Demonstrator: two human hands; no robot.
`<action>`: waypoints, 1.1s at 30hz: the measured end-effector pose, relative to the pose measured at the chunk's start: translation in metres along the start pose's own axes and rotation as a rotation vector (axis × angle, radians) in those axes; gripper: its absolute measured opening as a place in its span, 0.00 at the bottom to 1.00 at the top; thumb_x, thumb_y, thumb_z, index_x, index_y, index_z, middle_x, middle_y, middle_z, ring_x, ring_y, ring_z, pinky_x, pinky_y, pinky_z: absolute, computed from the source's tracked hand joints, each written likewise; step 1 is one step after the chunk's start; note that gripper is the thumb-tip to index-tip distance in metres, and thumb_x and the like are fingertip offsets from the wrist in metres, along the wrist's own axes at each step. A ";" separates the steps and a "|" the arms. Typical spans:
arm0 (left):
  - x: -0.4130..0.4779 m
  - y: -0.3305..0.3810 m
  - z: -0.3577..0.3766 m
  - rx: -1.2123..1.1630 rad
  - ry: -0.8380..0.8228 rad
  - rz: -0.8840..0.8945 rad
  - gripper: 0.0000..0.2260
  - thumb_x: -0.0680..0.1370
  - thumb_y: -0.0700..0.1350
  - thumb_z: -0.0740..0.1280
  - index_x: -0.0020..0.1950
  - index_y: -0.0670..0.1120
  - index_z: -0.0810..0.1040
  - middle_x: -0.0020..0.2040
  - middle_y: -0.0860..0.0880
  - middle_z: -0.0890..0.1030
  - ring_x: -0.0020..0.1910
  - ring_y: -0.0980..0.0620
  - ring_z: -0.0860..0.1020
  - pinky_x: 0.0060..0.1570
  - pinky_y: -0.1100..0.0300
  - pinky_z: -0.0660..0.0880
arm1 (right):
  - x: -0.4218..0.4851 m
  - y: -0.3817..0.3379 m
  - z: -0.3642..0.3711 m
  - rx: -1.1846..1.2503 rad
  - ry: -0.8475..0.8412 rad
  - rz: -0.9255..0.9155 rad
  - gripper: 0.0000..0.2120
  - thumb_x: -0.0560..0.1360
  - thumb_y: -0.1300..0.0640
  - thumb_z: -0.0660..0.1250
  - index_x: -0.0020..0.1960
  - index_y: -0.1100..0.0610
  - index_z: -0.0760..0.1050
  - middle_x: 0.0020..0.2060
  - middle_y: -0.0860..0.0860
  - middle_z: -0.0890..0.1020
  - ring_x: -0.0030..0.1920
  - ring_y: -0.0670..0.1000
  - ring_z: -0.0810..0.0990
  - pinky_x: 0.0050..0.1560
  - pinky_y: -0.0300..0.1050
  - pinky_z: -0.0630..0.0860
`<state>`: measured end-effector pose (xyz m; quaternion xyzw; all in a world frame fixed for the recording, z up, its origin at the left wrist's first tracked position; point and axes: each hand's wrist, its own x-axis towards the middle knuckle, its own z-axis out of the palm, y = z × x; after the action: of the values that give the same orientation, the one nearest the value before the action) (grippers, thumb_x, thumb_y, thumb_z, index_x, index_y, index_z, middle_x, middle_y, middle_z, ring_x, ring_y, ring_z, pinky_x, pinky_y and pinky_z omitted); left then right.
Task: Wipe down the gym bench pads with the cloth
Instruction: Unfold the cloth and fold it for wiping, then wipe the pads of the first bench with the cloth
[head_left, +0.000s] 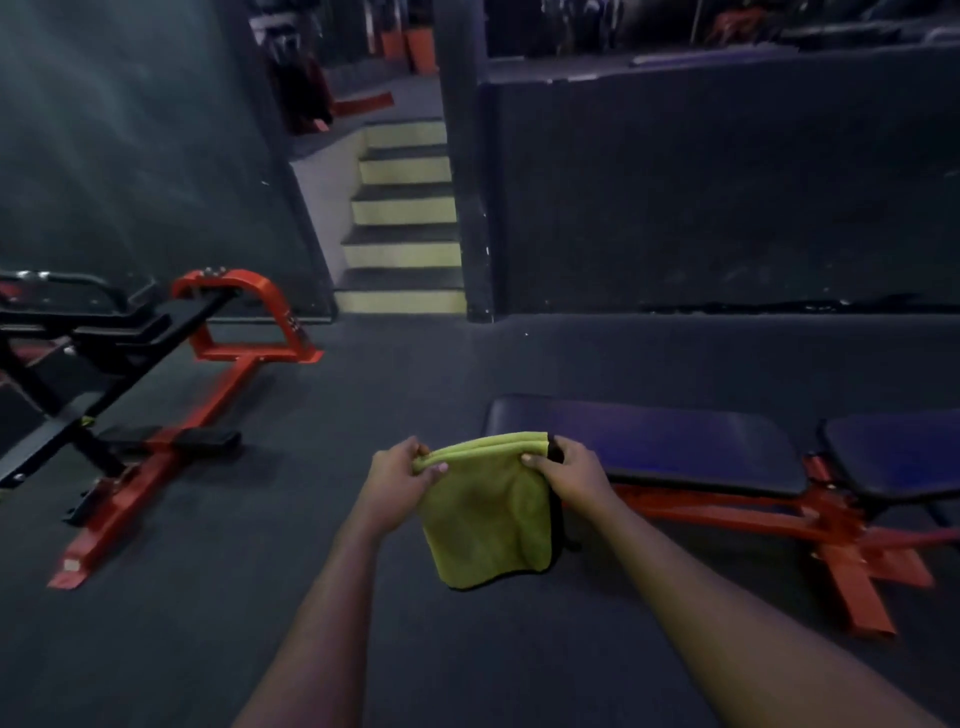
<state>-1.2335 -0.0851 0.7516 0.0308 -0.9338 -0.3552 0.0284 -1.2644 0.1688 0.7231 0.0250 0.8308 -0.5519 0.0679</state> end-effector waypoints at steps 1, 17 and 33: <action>0.027 -0.007 0.003 0.009 -0.040 0.000 0.09 0.75 0.49 0.73 0.47 0.45 0.78 0.36 0.48 0.80 0.35 0.53 0.76 0.28 0.69 0.68 | 0.022 0.000 0.006 0.017 0.020 0.027 0.14 0.75 0.52 0.75 0.59 0.54 0.82 0.49 0.47 0.84 0.51 0.47 0.83 0.45 0.34 0.75; 0.382 -0.141 0.187 0.078 -0.547 0.022 0.10 0.78 0.47 0.70 0.54 0.42 0.80 0.43 0.45 0.81 0.41 0.51 0.78 0.36 0.63 0.66 | 0.314 0.138 0.103 -0.143 0.495 0.323 0.24 0.73 0.57 0.76 0.51 0.49 0.59 0.41 0.48 0.75 0.42 0.57 0.80 0.38 0.48 0.70; 0.575 -0.279 0.371 -0.362 -0.655 0.070 0.16 0.85 0.47 0.57 0.71 0.48 0.74 0.70 0.49 0.76 0.70 0.52 0.72 0.70 0.55 0.68 | 0.477 0.266 0.243 -0.897 0.247 0.322 0.32 0.79 0.28 0.48 0.80 0.33 0.44 0.83 0.49 0.42 0.81 0.63 0.40 0.70 0.80 0.45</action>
<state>-1.8239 -0.0918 0.3071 -0.1219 -0.8160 -0.5044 -0.2549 -1.6848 0.0328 0.3198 0.1865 0.9740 -0.1151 0.0574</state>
